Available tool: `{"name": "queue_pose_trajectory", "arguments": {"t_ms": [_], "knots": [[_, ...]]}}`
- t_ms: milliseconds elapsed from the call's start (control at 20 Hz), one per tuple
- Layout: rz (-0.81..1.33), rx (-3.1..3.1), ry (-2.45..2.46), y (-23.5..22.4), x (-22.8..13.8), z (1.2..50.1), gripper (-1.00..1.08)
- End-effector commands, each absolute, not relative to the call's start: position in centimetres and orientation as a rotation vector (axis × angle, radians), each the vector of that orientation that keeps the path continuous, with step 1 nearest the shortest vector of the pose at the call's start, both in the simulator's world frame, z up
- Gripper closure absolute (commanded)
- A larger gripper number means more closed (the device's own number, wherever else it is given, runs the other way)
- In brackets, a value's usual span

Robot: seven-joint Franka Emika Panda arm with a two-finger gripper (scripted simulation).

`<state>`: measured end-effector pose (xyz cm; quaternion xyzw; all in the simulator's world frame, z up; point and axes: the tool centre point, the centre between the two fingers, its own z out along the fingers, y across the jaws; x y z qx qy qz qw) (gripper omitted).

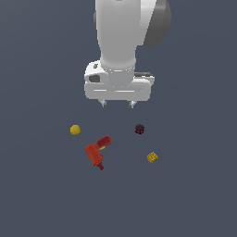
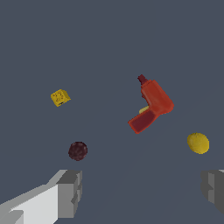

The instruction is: Pick up a designated object from a clutter of objects.

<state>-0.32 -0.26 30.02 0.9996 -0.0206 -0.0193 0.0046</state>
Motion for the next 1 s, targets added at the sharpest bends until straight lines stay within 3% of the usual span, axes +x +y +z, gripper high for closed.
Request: {"name": "queue_pose_trajectory", "arguments": {"t_ms": [0,950], "knots": [[-0.06,3.131,-0.065,-0.3,-0.3,30.0,-0.92],[0.002,3.13,-0.085,-0.9,1.0,30.9,-0.92]]}}
